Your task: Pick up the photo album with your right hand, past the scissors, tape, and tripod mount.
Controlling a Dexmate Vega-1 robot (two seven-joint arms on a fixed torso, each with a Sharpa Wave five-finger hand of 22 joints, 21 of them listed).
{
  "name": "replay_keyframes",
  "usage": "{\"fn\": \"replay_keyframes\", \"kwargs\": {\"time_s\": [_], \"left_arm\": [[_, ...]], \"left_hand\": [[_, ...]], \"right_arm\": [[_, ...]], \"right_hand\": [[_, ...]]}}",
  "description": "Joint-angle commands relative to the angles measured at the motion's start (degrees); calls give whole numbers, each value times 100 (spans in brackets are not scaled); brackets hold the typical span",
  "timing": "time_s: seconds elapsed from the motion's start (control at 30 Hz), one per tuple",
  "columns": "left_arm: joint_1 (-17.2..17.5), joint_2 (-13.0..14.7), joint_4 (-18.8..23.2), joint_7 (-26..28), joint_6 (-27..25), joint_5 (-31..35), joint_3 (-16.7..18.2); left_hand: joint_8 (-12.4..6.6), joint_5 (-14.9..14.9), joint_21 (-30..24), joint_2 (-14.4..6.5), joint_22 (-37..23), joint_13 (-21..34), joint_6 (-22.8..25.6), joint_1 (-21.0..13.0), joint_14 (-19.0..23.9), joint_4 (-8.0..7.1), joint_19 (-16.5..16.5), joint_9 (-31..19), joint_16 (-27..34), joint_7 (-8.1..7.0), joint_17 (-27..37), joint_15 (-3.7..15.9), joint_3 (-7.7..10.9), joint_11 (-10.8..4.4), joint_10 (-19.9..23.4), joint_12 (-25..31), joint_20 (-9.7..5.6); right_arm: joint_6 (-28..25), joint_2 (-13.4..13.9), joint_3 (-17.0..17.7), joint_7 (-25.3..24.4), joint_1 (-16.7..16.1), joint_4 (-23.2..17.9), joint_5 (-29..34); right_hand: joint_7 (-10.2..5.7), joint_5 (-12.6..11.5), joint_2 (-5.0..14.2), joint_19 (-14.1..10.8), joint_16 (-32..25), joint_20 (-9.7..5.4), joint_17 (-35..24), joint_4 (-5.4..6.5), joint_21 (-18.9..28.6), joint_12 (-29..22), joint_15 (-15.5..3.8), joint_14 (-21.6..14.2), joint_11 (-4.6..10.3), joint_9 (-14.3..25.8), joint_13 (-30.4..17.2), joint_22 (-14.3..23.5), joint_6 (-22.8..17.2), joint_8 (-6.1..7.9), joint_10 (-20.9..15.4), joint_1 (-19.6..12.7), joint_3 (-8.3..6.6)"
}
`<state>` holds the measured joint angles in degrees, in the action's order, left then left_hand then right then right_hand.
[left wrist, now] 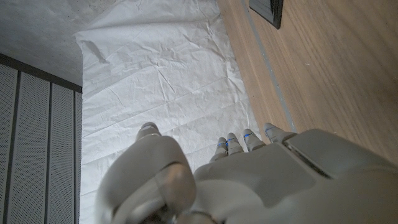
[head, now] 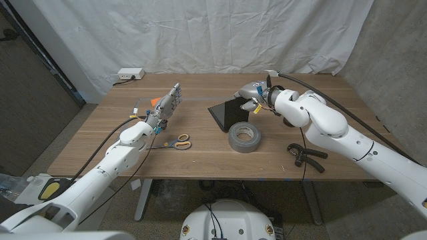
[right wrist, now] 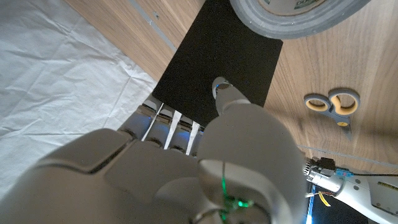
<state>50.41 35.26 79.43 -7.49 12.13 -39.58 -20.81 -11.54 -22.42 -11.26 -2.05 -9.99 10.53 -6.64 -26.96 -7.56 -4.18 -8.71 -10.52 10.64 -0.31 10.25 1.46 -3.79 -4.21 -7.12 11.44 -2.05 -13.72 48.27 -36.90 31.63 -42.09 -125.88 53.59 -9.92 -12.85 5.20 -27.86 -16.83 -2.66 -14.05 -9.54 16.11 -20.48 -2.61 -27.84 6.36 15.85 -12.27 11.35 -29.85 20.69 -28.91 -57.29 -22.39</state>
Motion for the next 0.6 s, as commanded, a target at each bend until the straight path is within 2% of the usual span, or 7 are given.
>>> {"fn": "replay_keyframes", "kwargs": {"time_s": [0.03,0.23,0.27,0.33,0.6], "left_arm": [[3,-24,11,21,-22,10,-20],[4,-30,13,38,-31,14,-24],[3,-28,8,24,-23,13,-25],[9,-22,18,35,-29,12,-19],[37,5,31,33,-22,1,2]], "left_hand": [[13,1,-4,18,-27,18,12,-63,-16,3,-57,-32,13,-16,25,-5,-49,9,-18,8,-410],[10,3,-4,14,-27,18,19,-66,-20,2,-58,-32,11,-18,25,2,-57,19,-20,7,-413],[11,3,-4,13,-27,18,19,-67,-22,2,-60,-32,11,-18,25,0,-58,17,-21,7,-415],[11,4,-5,11,-27,18,18,-68,-25,1,-58,-32,10,-15,25,1,-61,15,-22,6,-418],[15,6,-4,6,-27,18,12,-71,-23,0,-63,-32,10,-15,25,2,-70,12,-21,7,-414]], "right_arm": [[111,22,25,-33,-13,65,-23],[143,9,19,-64,-7,95,-17],[150,8,20,-72,-6,99,-20],[190,11,39,-103,-10,108,-82],[335,44,121,-415,-79,123,-232]], "right_hand": [[-21,39,-7,-191,-165,-647,-106,15,98,-97,-946,-260,110,43,-29,40,-54,55,-214,-156,56],[-48,67,18,-389,-321,-705,-222,5,209,-202,-1046,-523,206,81,-45,68,-286,174,-488,-307,104],[-65,73,22,-438,-353,-798,-245,0,239,-229,-1054,-591,229,92,-49,78,-305,188,-561,-352,112],[-62,85,35,-473,-392,-832,-285,6,269,-262,-1057,-658,283,107,-54,90,-415,241,-649,-400,129],[-77,156,89,-822,-708,-912,-548,26,556,-420,-1109,-1264,395,186,-92,196,-740,395,-1086,-689,274]]}}
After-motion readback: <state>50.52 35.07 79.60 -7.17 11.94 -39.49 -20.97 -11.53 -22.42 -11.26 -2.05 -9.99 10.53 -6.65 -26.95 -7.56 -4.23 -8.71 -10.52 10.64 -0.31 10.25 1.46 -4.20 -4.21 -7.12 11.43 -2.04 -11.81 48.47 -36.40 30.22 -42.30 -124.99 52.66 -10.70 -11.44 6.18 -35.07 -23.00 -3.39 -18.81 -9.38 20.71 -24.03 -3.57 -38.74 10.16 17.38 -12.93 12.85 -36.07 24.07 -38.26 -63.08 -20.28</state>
